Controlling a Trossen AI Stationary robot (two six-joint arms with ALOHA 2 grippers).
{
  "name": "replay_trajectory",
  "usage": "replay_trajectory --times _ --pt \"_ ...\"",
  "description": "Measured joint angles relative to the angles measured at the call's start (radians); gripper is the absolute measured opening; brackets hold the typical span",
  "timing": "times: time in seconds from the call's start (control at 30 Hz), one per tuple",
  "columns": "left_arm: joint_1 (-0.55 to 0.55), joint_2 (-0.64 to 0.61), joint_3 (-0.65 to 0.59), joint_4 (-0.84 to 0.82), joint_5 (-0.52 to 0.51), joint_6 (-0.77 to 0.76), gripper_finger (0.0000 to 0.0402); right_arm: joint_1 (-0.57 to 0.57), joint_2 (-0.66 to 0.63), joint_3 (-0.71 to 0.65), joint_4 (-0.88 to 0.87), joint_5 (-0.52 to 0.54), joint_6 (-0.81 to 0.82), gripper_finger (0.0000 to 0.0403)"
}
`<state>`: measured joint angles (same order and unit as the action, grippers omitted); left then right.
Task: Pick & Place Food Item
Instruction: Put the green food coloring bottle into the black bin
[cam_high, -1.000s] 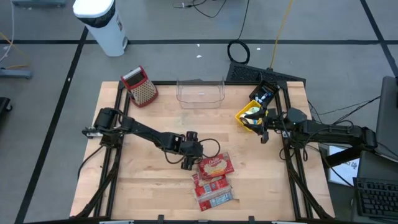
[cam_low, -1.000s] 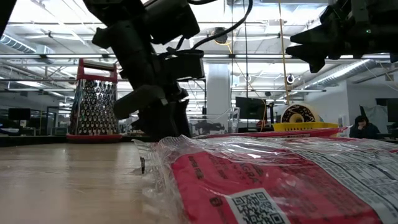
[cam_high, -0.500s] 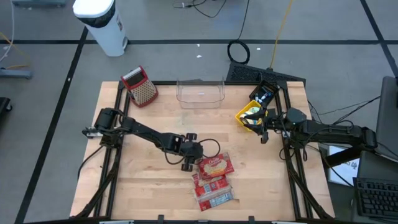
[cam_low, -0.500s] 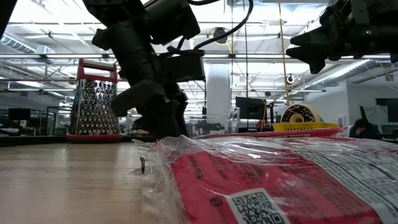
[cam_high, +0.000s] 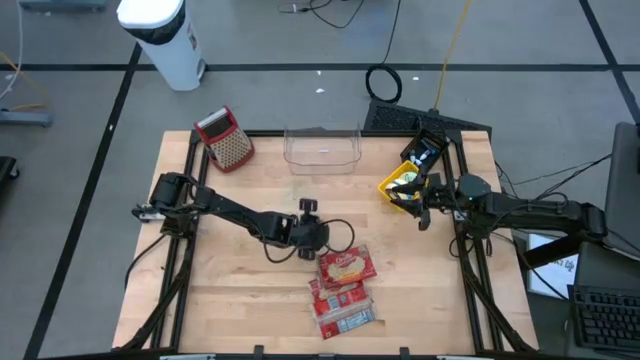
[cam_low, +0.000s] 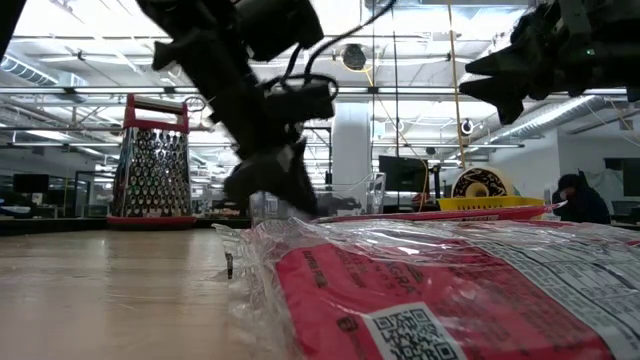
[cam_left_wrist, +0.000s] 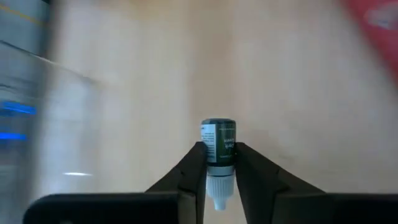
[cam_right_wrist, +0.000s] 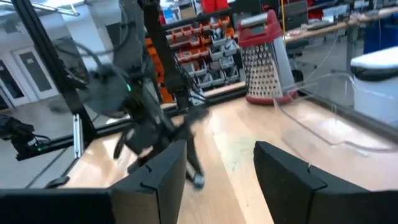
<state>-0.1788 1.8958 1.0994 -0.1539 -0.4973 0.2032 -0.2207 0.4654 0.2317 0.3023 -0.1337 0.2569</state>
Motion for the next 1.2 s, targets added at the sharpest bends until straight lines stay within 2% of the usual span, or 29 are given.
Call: replay_trajectory --times 0.1,0.17,0.33,0.5,0.83,1.2 --pt "0.000 0.000 0.057 0.000 -0.152 0.137 0.0066 0.000 0.058 -0.001 0.001 0.005 0.010 0.0174" --pt "0.000 0.000 0.109 0.005 -0.217 0.250 0.0065 0.000 0.114 -0.001 0.019 0.006 0.038 0.0174" --pt "0.000 0.000 0.207 0.109 -0.292 0.465 0.0064 0.000 0.271 -0.002 0.158 0.006 0.086 0.0173" --pt "0.000 -0.001 0.277 0.174 -0.297 0.615 0.0063 0.010 0.404 -0.002 0.385 -0.002 0.133 0.0174" --pt "0.000 0.000 0.296 0.185 -0.289 0.657 0.0063 0.079 0.650 0.002 0.780 0.007 0.141 0.0214" --pt "0.000 0.000 0.296 0.186 -0.288 0.654 0.0063 0.099 0.836 0.122 0.794 0.002 0.175 0.0235"
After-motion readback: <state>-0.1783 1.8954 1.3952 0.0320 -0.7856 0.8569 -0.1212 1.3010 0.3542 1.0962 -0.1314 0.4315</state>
